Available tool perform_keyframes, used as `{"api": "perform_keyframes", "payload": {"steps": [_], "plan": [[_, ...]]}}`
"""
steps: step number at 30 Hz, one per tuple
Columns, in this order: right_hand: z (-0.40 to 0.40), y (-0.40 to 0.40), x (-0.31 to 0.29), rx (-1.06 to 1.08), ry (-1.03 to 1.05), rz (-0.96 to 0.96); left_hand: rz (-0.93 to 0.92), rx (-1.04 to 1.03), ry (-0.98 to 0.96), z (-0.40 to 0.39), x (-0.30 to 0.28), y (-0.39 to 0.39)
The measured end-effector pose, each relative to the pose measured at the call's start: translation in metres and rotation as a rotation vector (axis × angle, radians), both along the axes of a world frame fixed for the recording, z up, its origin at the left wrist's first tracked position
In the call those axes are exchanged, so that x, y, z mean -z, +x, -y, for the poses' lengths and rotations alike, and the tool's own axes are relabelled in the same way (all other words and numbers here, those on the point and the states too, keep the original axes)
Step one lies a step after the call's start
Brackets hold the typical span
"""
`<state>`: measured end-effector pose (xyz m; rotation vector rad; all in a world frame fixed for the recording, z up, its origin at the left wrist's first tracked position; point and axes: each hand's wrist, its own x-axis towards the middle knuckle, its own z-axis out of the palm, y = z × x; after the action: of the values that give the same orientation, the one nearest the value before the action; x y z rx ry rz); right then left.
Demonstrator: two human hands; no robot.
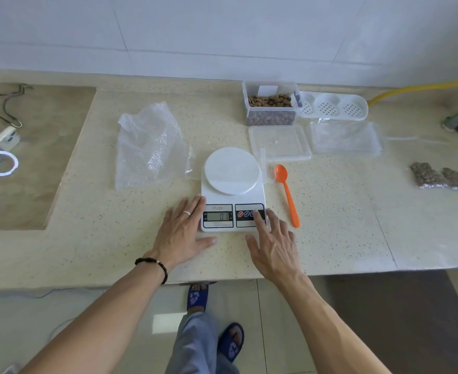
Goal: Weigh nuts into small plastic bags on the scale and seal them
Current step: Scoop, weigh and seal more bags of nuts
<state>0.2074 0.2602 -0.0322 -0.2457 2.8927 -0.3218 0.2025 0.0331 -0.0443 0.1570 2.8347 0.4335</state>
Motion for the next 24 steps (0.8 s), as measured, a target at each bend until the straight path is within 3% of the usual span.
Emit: {"api": "perform_keyframes", "payload": {"steps": [24], "plan": [[0.0012, -0.005, 0.0033, 0.036, -0.027, -0.038, 0.004, -0.029, 0.021, -0.0033, -0.0005, 0.0012]]}}
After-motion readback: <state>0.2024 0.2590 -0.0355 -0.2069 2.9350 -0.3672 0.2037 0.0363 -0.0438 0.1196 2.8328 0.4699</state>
